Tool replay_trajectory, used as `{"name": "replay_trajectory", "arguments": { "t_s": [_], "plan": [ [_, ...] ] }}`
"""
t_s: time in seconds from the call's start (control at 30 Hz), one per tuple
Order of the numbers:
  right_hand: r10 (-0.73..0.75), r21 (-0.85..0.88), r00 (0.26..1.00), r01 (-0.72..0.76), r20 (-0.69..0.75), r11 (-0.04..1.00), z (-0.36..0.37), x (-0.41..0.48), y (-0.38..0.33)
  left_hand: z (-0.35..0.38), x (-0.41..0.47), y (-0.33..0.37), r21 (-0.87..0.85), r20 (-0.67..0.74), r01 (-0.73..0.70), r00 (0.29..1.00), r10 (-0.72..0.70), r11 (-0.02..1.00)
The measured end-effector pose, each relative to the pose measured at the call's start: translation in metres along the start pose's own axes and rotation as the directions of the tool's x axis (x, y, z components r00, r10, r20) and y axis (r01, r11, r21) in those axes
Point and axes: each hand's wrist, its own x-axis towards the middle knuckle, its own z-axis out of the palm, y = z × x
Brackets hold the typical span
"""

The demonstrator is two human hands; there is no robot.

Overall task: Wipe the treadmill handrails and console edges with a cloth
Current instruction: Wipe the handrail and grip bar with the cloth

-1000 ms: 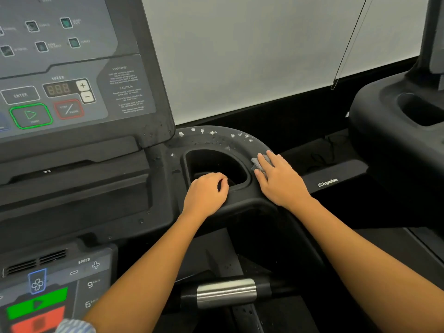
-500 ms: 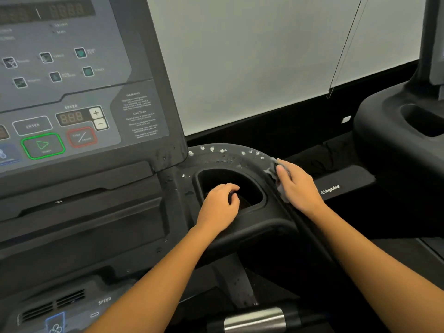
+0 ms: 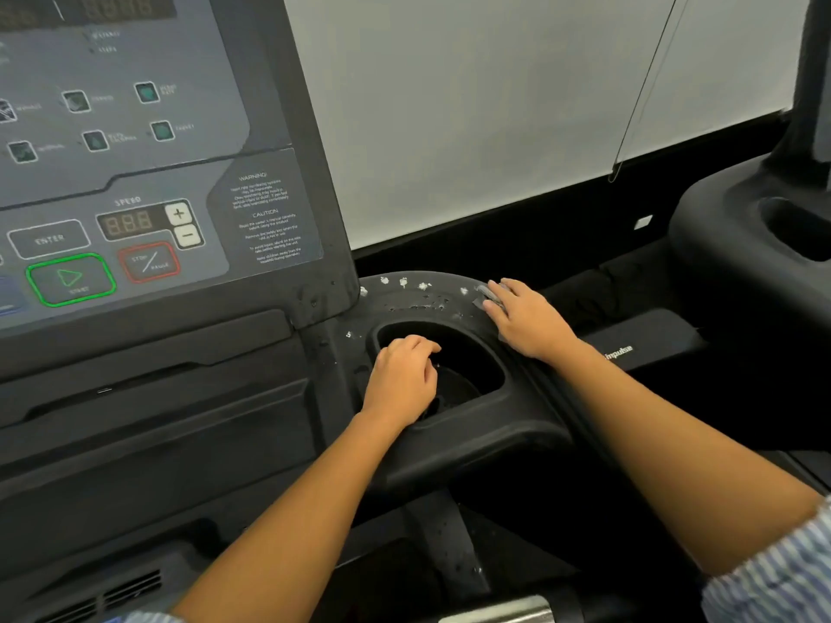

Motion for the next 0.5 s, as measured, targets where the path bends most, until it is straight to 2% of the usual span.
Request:
{"name": "replay_trajectory", "arguments": {
  "t_s": [0.17, 0.4, 0.5],
  "plan": [
    [-0.067, -0.052, 0.994, 0.072, 0.088, 0.996, 0.002, 0.030, -0.024, 0.003, -0.002, 0.000, 0.015, -0.029, -0.013, 0.999, 0.014, 1.000],
    [-0.319, -0.173, 0.936, 0.342, 0.148, 0.924, 0.009, 0.026, -0.024, 0.004, -0.001, -0.001, 0.015, -0.044, -0.002, 0.999, 0.002, 1.000],
    [-0.326, -0.191, 0.938, 0.344, 0.119, 0.919, 0.006, 0.019, -0.011, 0.005, -0.001, -0.002, 0.015, -0.045, 0.003, 0.999, -0.002, 1.000]
  ]
}}
